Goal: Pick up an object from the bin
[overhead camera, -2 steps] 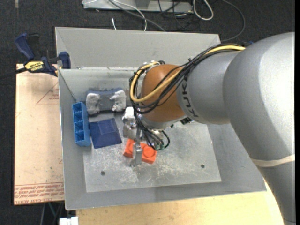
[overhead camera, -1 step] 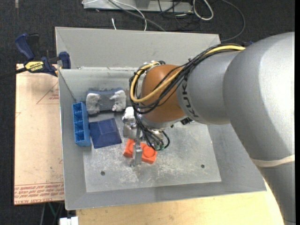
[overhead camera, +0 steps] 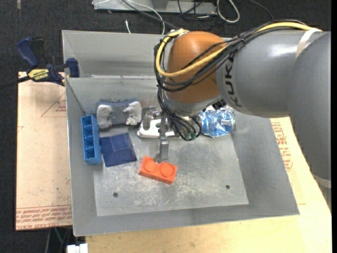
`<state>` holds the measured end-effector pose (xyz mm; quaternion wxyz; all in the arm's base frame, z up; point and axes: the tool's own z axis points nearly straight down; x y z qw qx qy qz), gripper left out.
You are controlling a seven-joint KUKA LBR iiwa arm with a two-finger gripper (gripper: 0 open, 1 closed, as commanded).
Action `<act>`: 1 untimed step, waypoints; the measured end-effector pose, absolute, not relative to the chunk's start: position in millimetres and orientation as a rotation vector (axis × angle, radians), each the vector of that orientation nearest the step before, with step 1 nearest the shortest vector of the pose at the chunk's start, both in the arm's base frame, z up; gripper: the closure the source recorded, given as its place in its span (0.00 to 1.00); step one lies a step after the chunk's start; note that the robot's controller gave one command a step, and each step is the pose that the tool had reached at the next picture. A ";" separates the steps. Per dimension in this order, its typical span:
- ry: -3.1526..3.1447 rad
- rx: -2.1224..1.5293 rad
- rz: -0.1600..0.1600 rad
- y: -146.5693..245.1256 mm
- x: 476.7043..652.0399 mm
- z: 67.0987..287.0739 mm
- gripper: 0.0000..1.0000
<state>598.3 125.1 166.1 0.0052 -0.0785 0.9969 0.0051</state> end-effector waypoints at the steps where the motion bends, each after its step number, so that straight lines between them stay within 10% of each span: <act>1: 3.130 -0.179 0.017 124.8 575.8 121.4 0.00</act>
Offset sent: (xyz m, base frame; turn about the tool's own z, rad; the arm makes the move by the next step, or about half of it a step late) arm 0.0203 0.0020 0.1049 0.0184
